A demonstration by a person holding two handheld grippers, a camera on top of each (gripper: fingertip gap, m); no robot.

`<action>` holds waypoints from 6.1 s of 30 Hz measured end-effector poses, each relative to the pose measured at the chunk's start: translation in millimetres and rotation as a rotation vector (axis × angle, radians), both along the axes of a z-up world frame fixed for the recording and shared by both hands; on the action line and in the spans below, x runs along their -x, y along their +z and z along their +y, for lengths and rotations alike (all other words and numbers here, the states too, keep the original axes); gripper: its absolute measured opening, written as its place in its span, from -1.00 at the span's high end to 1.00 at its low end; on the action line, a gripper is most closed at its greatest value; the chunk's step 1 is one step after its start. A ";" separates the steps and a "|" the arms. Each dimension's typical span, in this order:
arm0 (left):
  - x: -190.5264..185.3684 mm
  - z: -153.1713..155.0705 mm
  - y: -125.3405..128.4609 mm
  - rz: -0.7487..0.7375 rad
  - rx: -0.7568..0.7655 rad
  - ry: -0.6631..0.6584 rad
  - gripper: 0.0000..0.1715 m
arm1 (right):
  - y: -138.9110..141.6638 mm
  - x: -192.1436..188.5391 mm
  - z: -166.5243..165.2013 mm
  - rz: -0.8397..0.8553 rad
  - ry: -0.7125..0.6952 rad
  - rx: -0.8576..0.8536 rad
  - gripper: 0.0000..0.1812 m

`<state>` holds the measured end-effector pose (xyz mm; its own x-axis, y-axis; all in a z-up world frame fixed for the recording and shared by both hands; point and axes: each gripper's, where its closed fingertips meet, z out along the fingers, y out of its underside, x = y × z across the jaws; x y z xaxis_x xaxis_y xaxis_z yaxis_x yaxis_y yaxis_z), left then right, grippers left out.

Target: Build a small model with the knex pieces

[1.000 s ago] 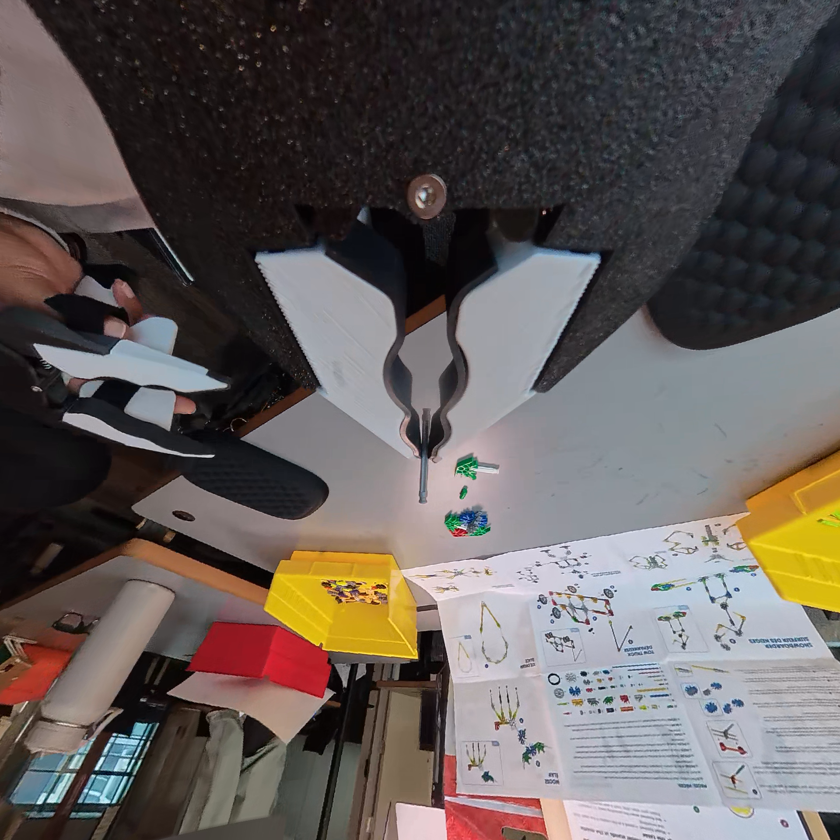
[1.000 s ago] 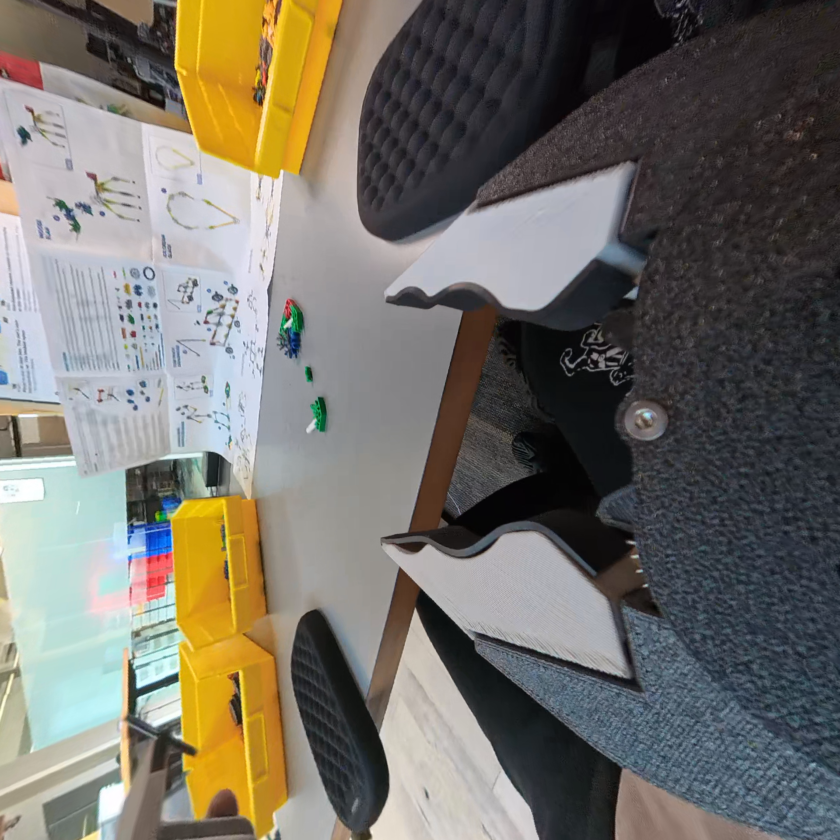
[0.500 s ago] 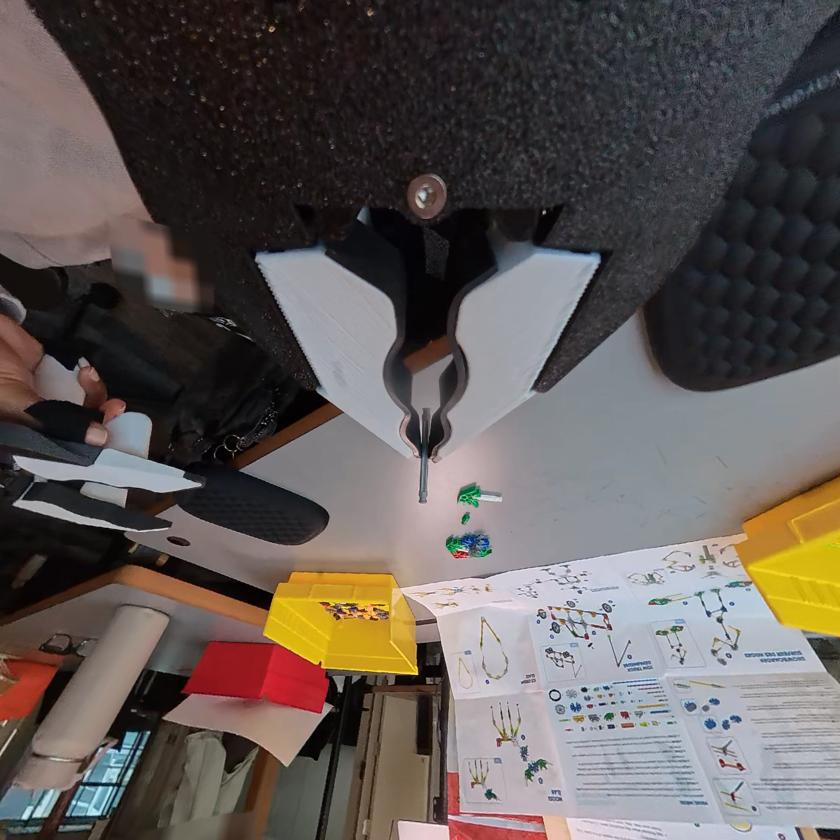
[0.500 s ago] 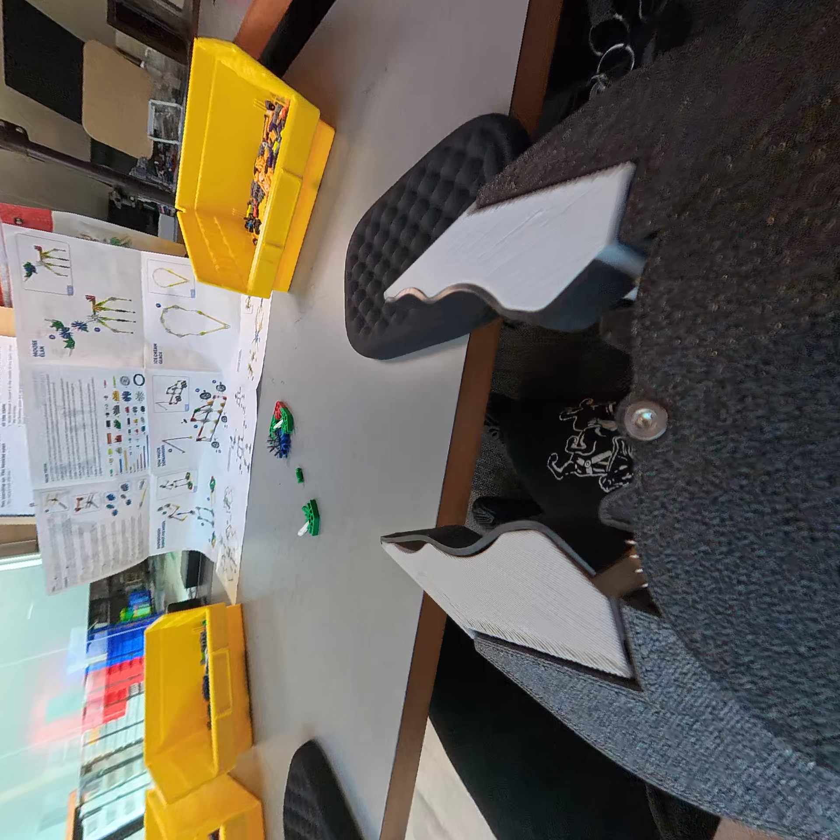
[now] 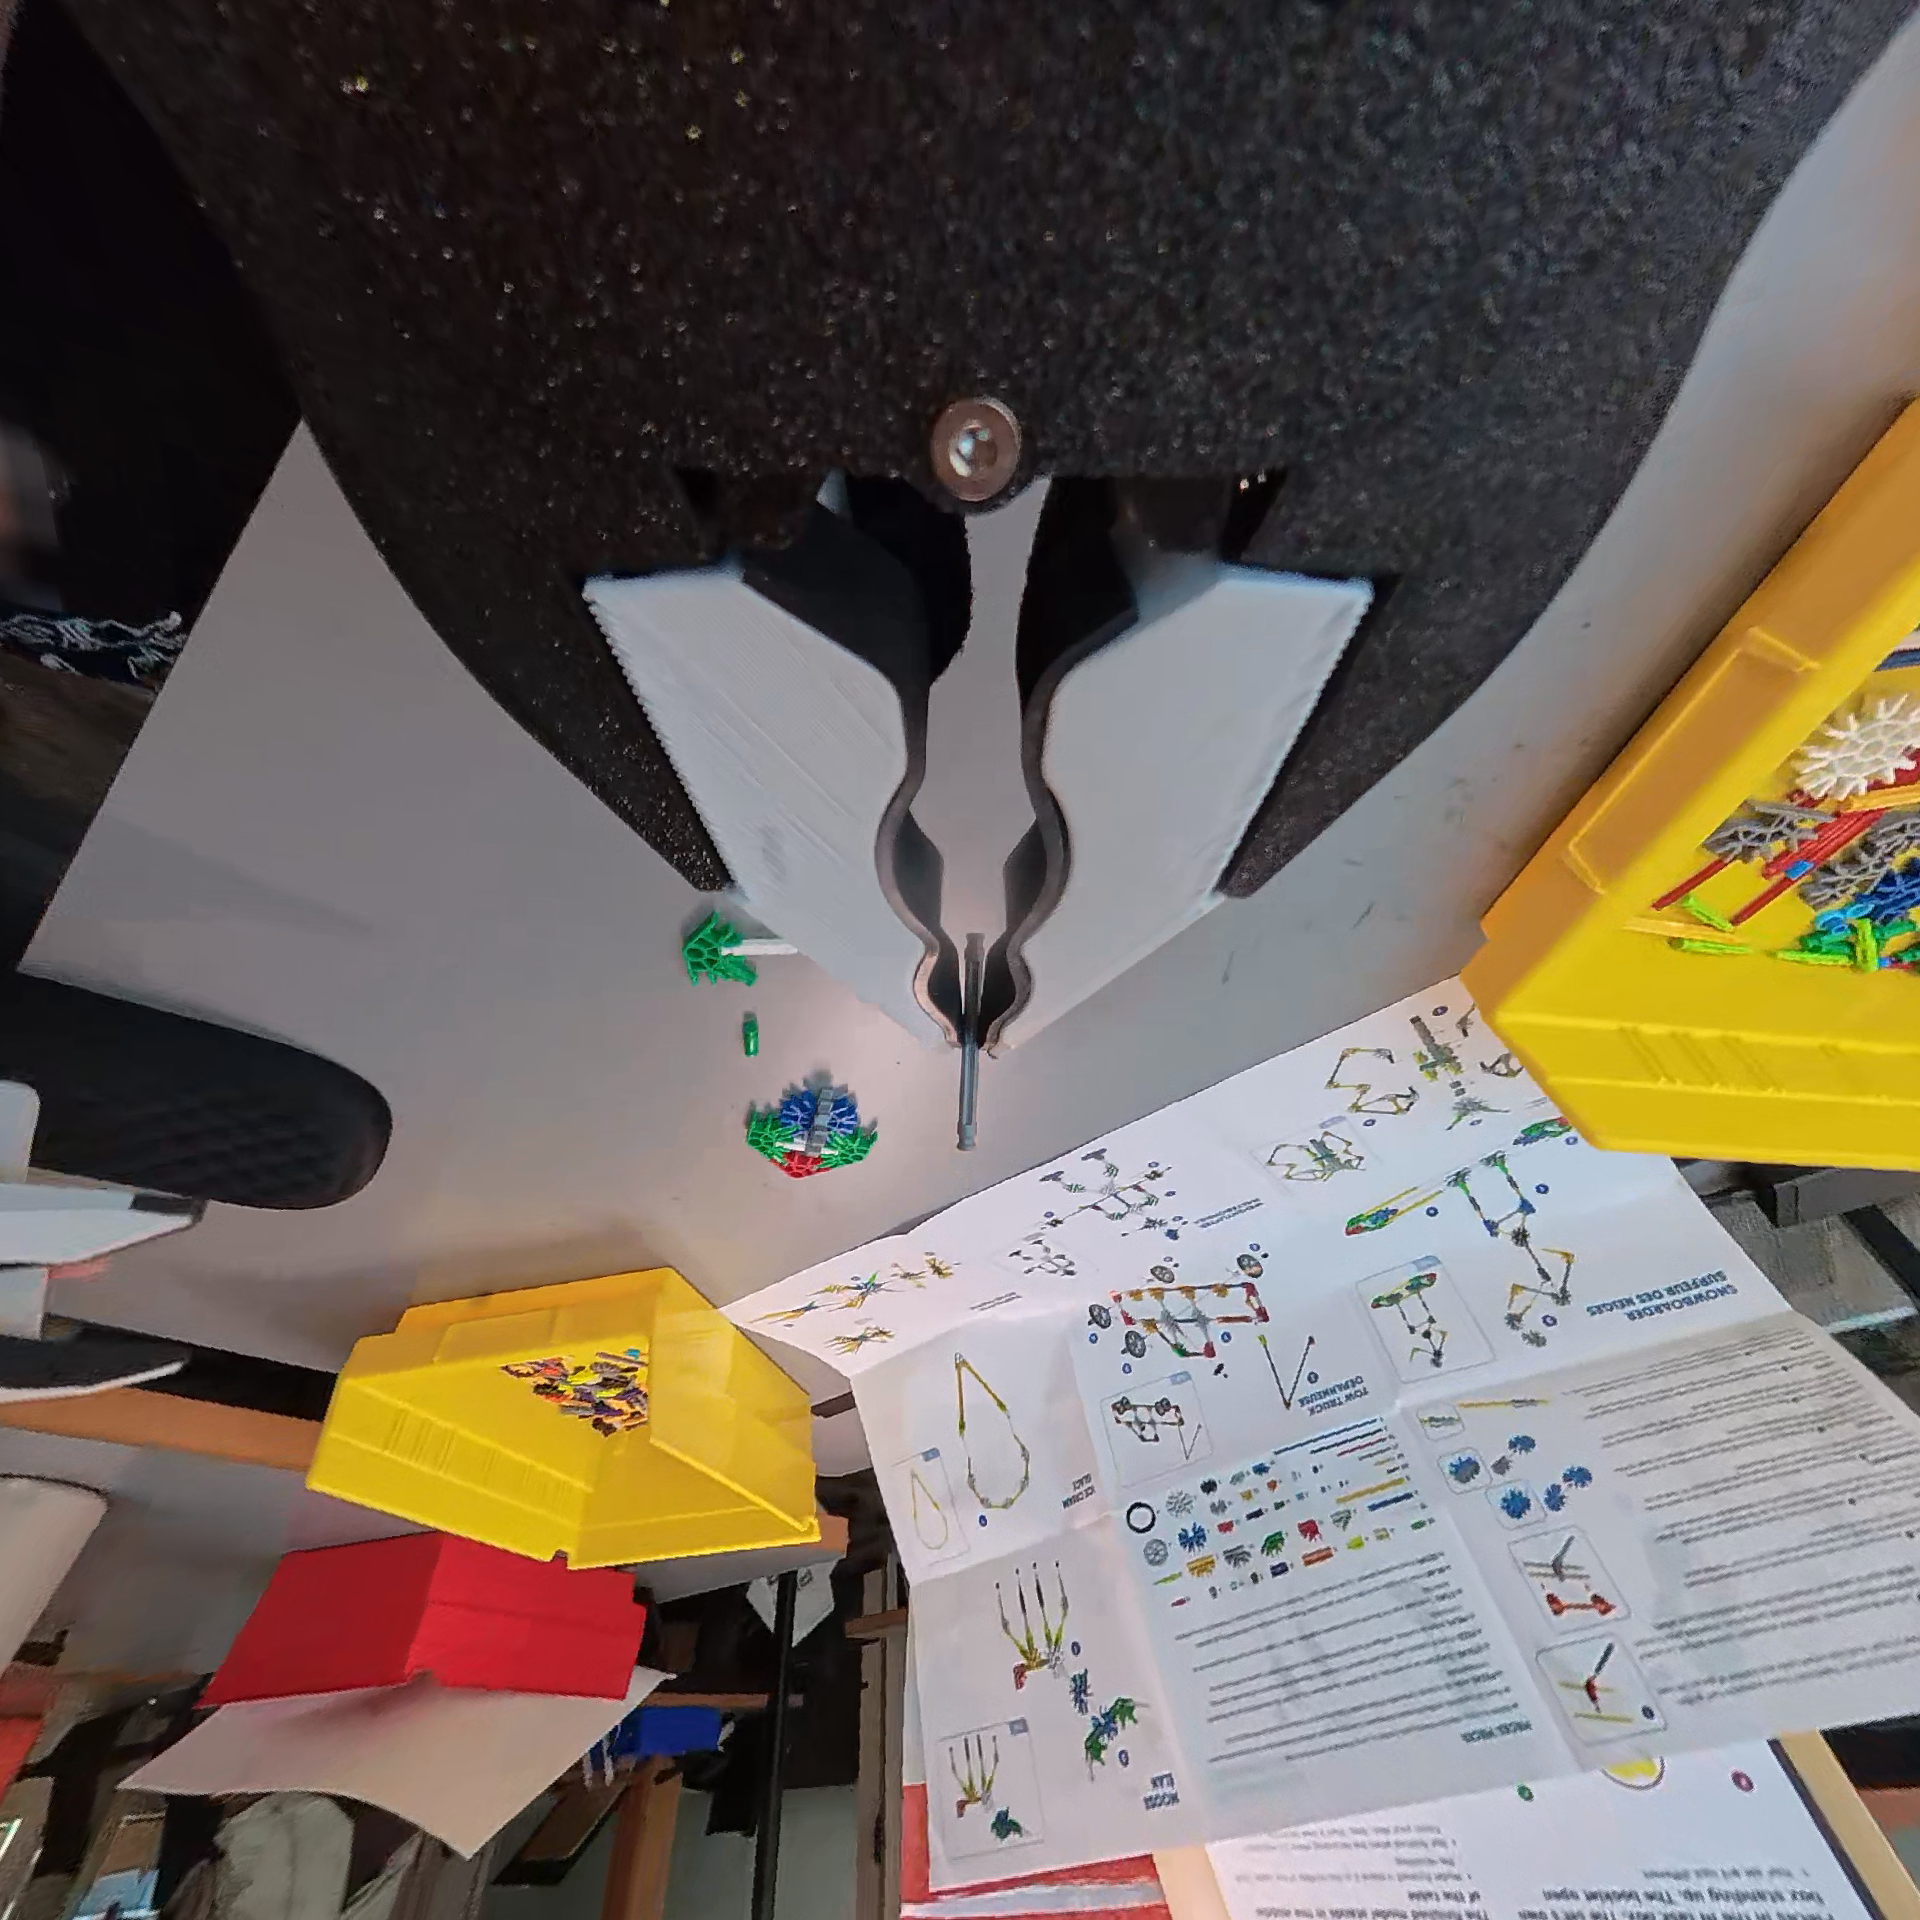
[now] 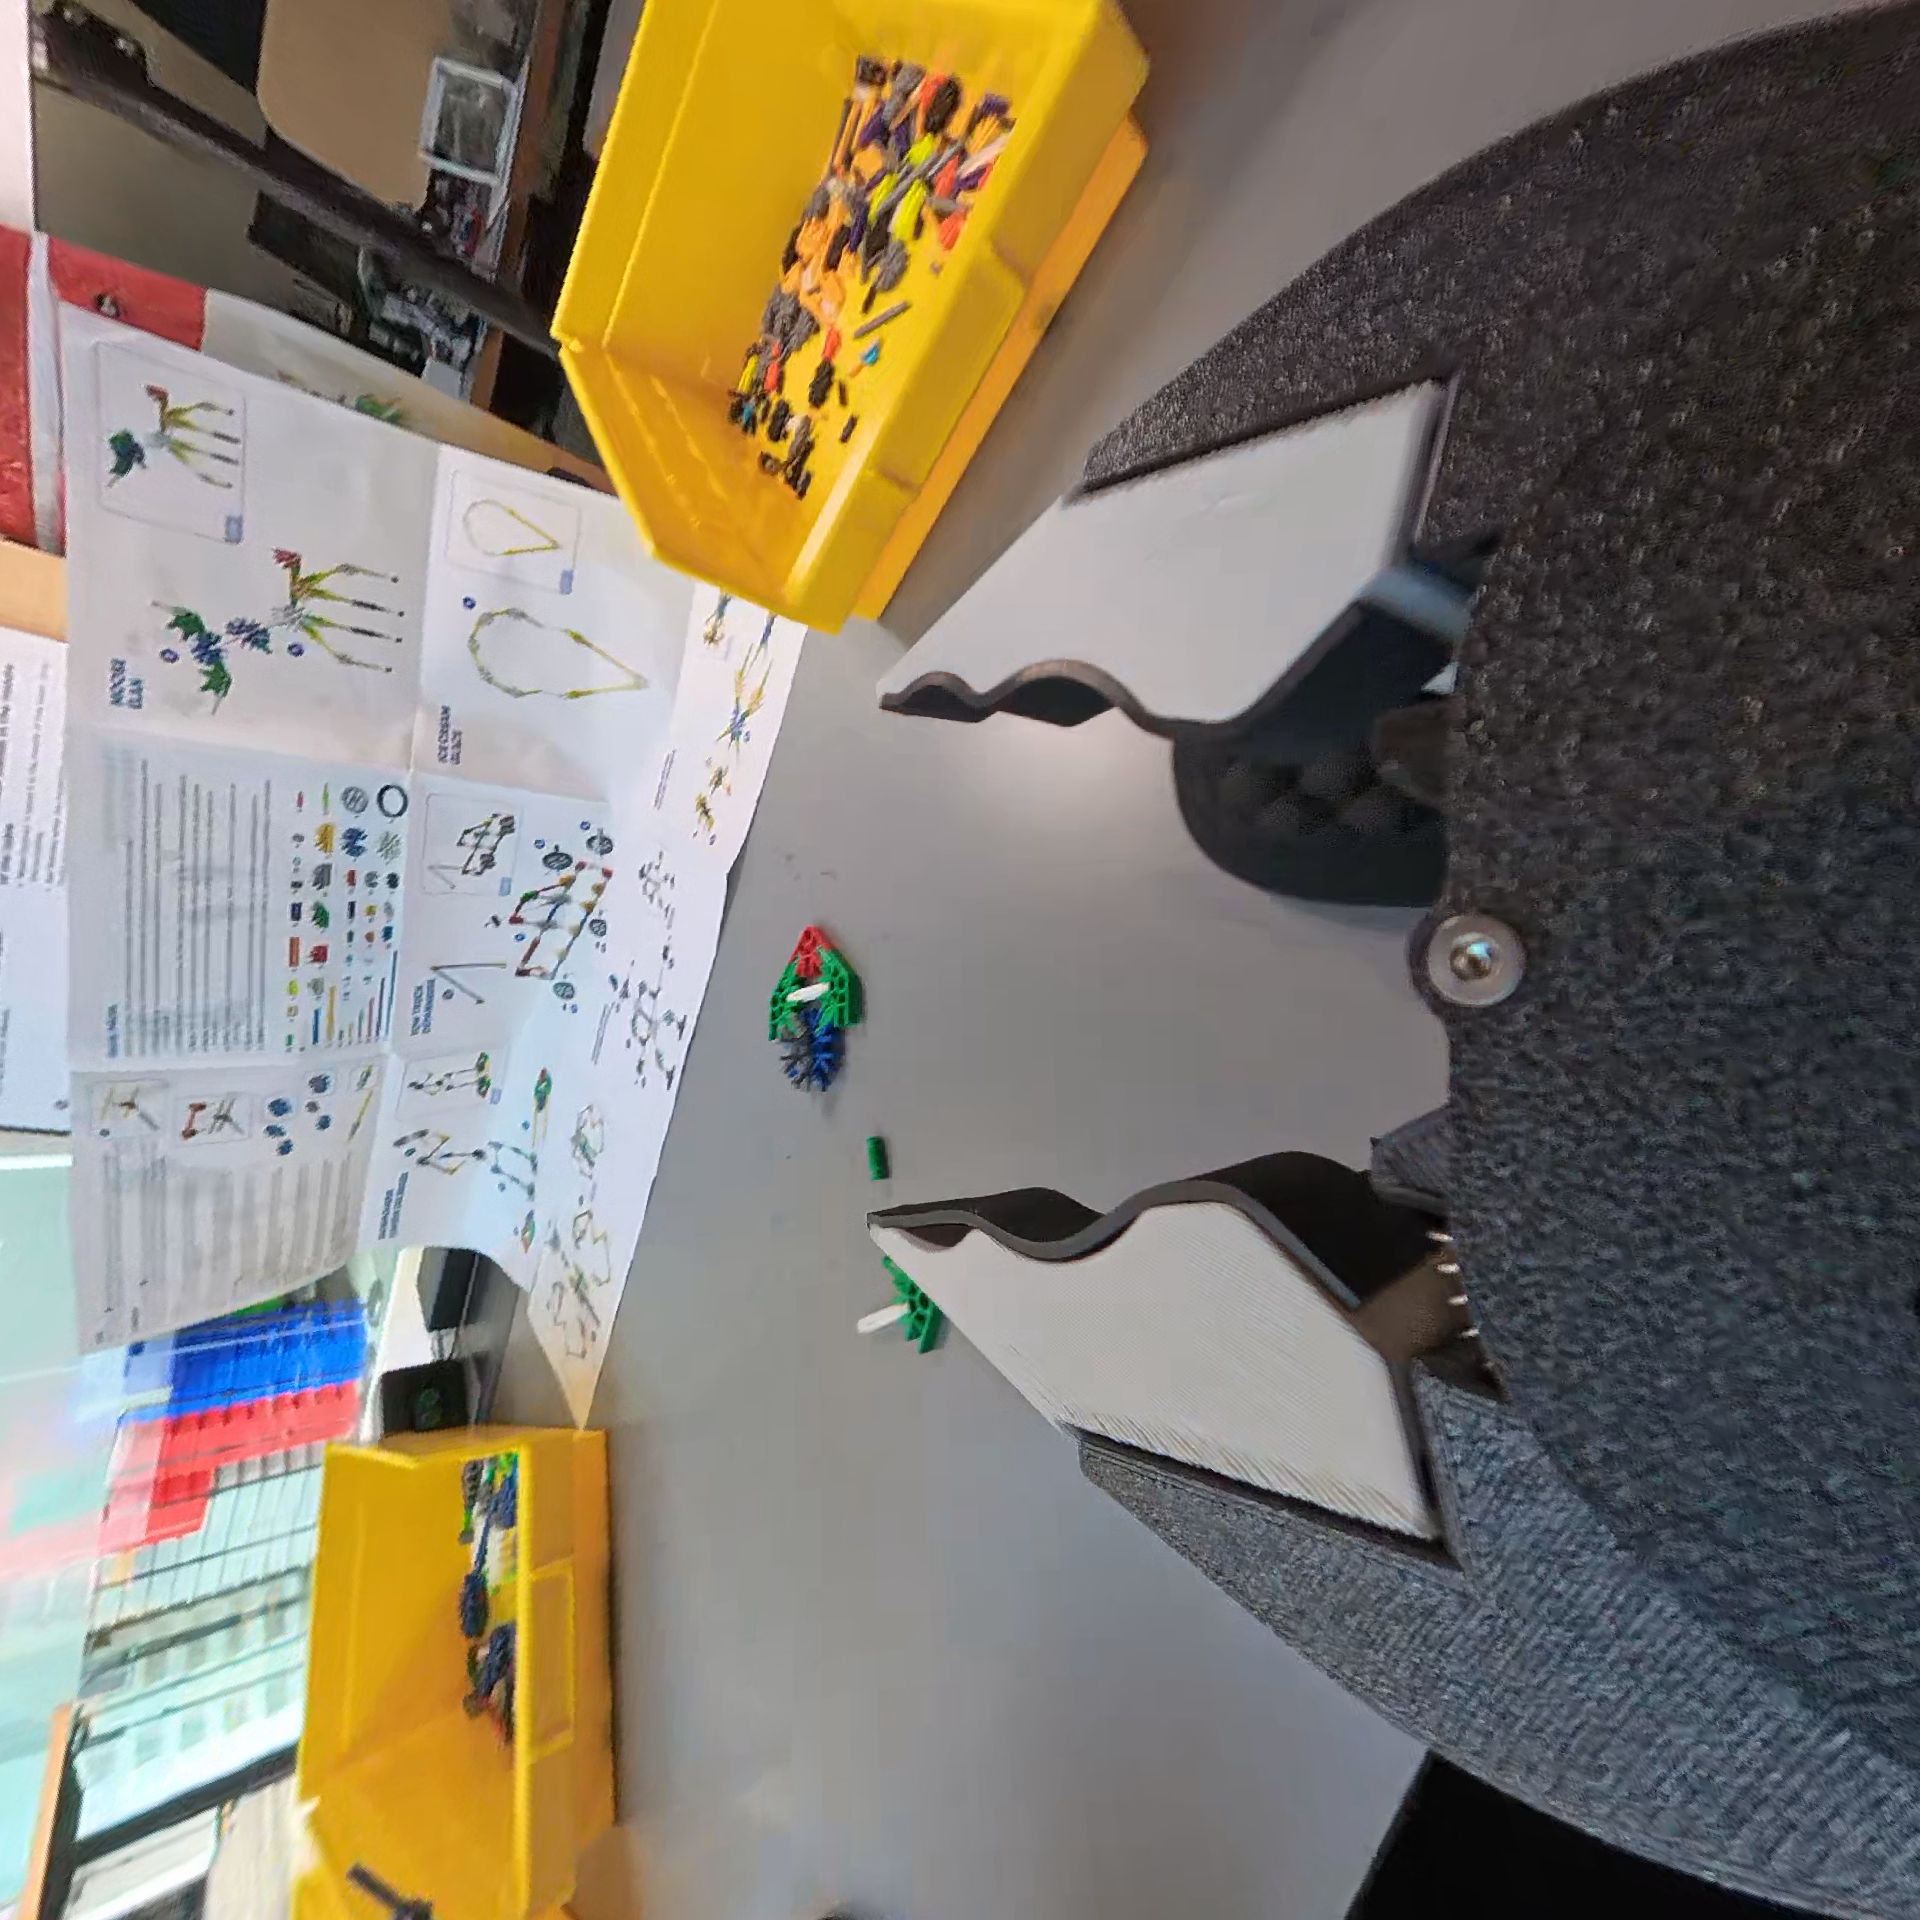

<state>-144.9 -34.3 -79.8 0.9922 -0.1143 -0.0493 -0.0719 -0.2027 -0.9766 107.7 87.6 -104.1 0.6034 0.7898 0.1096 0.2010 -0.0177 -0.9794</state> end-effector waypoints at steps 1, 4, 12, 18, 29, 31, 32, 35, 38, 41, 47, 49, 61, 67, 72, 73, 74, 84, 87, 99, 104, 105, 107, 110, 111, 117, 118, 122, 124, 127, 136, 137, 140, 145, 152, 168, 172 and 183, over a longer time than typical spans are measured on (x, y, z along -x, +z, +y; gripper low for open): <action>4.8 -3.8 -1.5 0.001 0.004 0.018 0.99 | 3.0 10.0 1.0 0.012 0.028 0.010 0.00; 3.5 -15.7 -1.0 -0.001 0.016 0.014 0.99 | 7.3 38.6 -13.3 0.035 0.164 0.050 0.19; -48.5 -17.4 -17.4 0.150 -0.005 -0.171 0.98 | 9.7 91.0 -74.8 -0.041 0.584 0.116 0.40; -102.2 -4.9 -16.3 0.196 -0.033 -0.345 0.98 | 18.5 101.3 -120.6 -0.075 0.847 -0.022 0.52; -165.2 -15.4 -31.4 0.181 0.047 -0.775 0.99 | -6.2 75.0 -133.1 -0.145 0.883 -0.103 0.72; -172.8 -16.5 -32.3 0.194 0.055 -0.823 0.99 | -8.7 68.0 -134.4 -0.140 0.879 -0.098 0.88; -176.7 -17.2 -32.5 0.198 0.055 -0.844 0.99 | -8.5 64.9 -135.3 -0.134 0.879 -0.099 1.00; -184.8 -17.3 -33.6 0.216 0.049 -0.880 0.99 | -7.6 57.7 -135.4 -0.141 0.874 -0.113 1.00; -185.2 -16.0 -36.2 0.237 0.060 -0.917 0.99 | -5.3 56.7 -128.8 -0.129 0.840 -0.103 0.81; -176.8 -12.7 -45.1 0.264 0.103 -0.971 0.98 | -15.3 63.5 -122.1 -0.144 0.838 -0.048 0.71; -149.5 -0.8 -48.5 0.263 0.189 -1.047 0.99 | -27.7 105.2 -112.9 -0.188 0.877 -0.001 0.75; -145.6 2.8 -44.9 0.247 0.197 -1.036 0.98 | -24.5 117.5 -112.7 -0.179 0.900 -0.022 0.78; -164.3 -4.7 -18.4 0.385 0.079 -0.900 0.98 | -1.9 97.0 -124.0 -0.218 1.002 -0.172 0.92; -173.0 -0.5 -27.5 0.377 0.096 -0.952 0.98 | -8.7 89.1 -118.7 -0.213 0.963 -0.162 0.97; -174.1 2.3 -33.0 0.357 0.104 -0.995 0.98 | -8.3 86.5 -116.5 -0.183 0.954 -0.122 0.98; -173.5 2.6 -34.7 0.346 0.110 -1.005 0.99 | -10.2 87.3 -116.1 -0.193 0.950 -0.117 0.98; -172.8 3.0 -36.8 0.338 0.118 -1.016 0.99 | -12.4 88.0 -115.7 -0.205 0.944 -0.112 0.98; -165.6 15.6 -39.8 0.248 0.121 -0.992 0.90 | -18.9 85.3 -103.3 -0.241 0.860 -0.096 0.98; -145.7 26.9 -27.6 0.153 0.108 -0.895 0.74 | -15.7 82.6 -85.9 -0.233 0.794 -0.088 0.98; 28.7 63.8 -20.3 -0.080 0.062 -0.195 0.52 | 11.3 25.6 41.2 -0.073 0.227 -0.084 0.98; 64.1 60.7 -29.2 -0.210 0.024 -0.067 0.44 | 11.5 -6.0 76.2 -0.031 0.081 -0.041 0.98; 66.6 61.3 -32.1 -0.215 0.028 -0.067 0.42 | 12.6 -10.3 81.4 -0.021 0.061 -0.037 0.98; 68.8 63.6 -38.2 -0.212 0.044 -0.074 0.38 | 14.9 -16.4 90.3 -0.007 0.030 -0.031 0.98; 66.0 67.7 -43.1 -0.224 0.054 -0.095 0.37 | 18.8 -22.6 101.0 -0.005 -0.013 -0.036 0.98; 65.1 68.7 -45.2 -0.228 0.059 -0.099 0.37 | 19.6 -23.7 103.3 -0.007 -0.022 -0.037 0.98; 66.0 69.7 -57.5 -0.234 0.080 -0.098 0.39 | 17.8 -25.8 112.6 -0.018 -0.065 -0.027 0.98; 66.4 69.8 -58.4 -0.240 0.082 -0.099 0.39 | 16.9 -25.9 115.7 -0.022 -0.077 -0.026 0.98; 74.4 70.5 -55.9 -0.238 0.058 -0.066 0.39 | 17.7 -29.6 137.4 -0.055 -0.149 -0.029 0.98; 76.0 69.2 -53.8 -0.234 0.043 -0.053 0.39 | 24.2 -38.5 156.0 -0.073 -0.208 -0.037 0.98; 75.2 65.5 -50.1 -0.230 0.024 -0.052 0.39 | 36.1 -48.4 186.1 -0.044 -0.254 -0.010 0.98; 79.4 61.2 -43.7 -0.239 -0.011 -0.034 0.42 | 42.9 -32.5 290.3 -0.199 -0.349 -0.018 0.98; 78.4 61.9 -45.2 -0.228 -0.003 -0.034 0.42 | 39.9 -28.5 299.1 -0.212 -0.355 -0.010 0.98; 74.8 64.2 -49.7 -0.195 0.019 -0.035 0.42 | 30.9 -19.8 321.6 -0.239 -0.379 0.006 0.98; 72.7 66.1 -53.6 -0.161 0.036 -0.028 0.43 | 7.0 -21.8 352.8 -0.255 -0.461 0.061 0.98; 74.5 66.5 -54.0 -0.137 0.036 -0.005 0.43 | 5.4 -35.1 358.3 -0.263 -0.538 0.033 0.44; 73.9 69.3 -56.6 -0.107 0.052 0.004 0.43 | -26.0 106.0 58.1 -0.275 0.692 0.061 0.60; 68.5 69.0 -58.3 -0.088 0.058 -0.020 0.43 | -71.9 127.4 20.0 -0.485 0.912 0.077 0.64; 61.8 68.3 -58.4 -0.075 0.058 -0.055 0.46 | -112.4 150.1 27.4 -0.688 1.043 0.182 0.76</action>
